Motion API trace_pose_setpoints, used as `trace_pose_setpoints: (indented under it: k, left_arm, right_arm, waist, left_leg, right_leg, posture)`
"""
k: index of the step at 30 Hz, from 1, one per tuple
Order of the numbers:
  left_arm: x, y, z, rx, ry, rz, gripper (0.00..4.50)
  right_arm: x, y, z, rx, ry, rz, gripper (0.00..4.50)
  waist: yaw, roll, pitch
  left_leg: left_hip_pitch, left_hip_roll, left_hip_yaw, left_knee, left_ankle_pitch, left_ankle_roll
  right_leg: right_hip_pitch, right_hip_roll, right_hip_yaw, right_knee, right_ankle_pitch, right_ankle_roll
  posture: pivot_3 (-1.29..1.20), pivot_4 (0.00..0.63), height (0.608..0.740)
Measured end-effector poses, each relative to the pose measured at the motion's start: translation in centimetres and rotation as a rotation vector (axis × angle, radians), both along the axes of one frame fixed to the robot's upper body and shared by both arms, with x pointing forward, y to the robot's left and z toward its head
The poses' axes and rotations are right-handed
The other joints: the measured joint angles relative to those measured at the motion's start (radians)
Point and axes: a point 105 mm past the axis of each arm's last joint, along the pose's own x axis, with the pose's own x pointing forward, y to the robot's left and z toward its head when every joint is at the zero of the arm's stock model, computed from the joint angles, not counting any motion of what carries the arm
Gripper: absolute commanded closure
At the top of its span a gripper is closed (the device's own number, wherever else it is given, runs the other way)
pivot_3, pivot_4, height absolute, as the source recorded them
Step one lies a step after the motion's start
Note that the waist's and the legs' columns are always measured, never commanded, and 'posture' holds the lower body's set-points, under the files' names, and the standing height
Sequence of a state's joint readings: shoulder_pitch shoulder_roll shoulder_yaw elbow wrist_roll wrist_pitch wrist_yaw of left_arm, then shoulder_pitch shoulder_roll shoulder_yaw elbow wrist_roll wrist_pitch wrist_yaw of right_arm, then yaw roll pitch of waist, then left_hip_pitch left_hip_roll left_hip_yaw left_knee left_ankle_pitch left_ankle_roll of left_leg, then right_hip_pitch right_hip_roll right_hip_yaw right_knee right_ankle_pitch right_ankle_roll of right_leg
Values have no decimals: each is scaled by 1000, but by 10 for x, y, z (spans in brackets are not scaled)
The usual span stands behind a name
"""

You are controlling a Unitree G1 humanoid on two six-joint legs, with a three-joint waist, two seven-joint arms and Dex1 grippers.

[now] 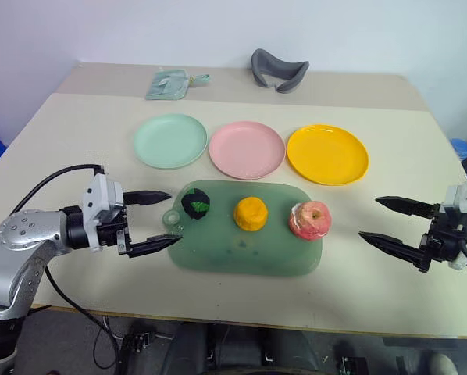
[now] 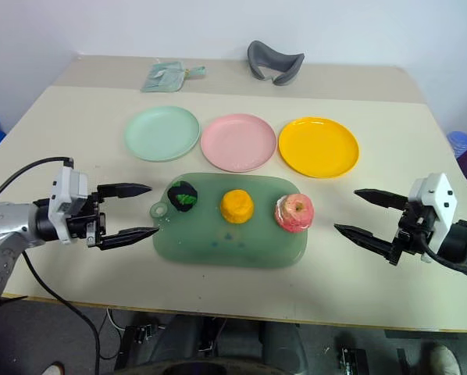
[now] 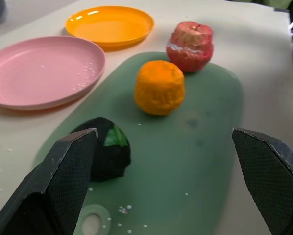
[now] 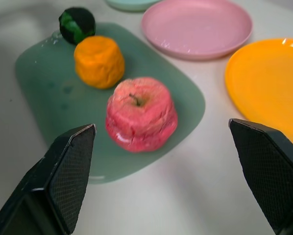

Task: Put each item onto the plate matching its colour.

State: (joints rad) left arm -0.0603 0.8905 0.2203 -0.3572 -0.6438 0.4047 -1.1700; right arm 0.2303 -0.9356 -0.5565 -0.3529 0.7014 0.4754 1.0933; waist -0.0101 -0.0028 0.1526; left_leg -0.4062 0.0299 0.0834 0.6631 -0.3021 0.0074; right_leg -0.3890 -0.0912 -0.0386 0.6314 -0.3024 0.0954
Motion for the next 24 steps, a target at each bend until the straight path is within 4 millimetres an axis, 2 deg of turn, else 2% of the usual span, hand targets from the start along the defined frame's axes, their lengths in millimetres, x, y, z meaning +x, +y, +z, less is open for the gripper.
trace_pose_setpoints:
  k: [8, 15, 19, 24]
  left_arm:
    - [-4, 0, -2, 14, 19, -17, 0]
    - [-1, -3, 5, -26, -3, -23, 0]
    - [8, -7, 16, -111, -15, 16, 0]
    - [16, -10, 22, -181, 38, 56, 0]
  right_arm:
    - [-3, 2, -2, -19, 6, 10, 66]
    - [0, 14, -6, -9, -7, 38, 66]
    - [1, 36, -1, 34, -48, 127, 66]
    - [7, 77, 16, 97, -129, 320, 66]
  waist:
    - [1, 0, 0]
    - [3, 0, 0]
    - [1, 0, 0]
    - [-2, 0, 0]
  left_leg:
    - [0, 0, 0, 1, -1, 1]
    - [0, 0, 0, 2, 0, 1]
    - [0, 0, 0, 4, 0, 0]
    - [0, 0, 0, 4, 2, -3]
  right_leg:
    - [0, 1, 0, 0, 0, 1]
    - [1, 3, 0, 1, 1, 1]
    - [1, 4, 0, 2, 1, 2]
    - [0, 5, 0, 4, 1, 2]
  posture:
    - [0, 150, 740]
    - [0, 150, 740]
    - [0, 150, 740]
    - [0, 150, 740]
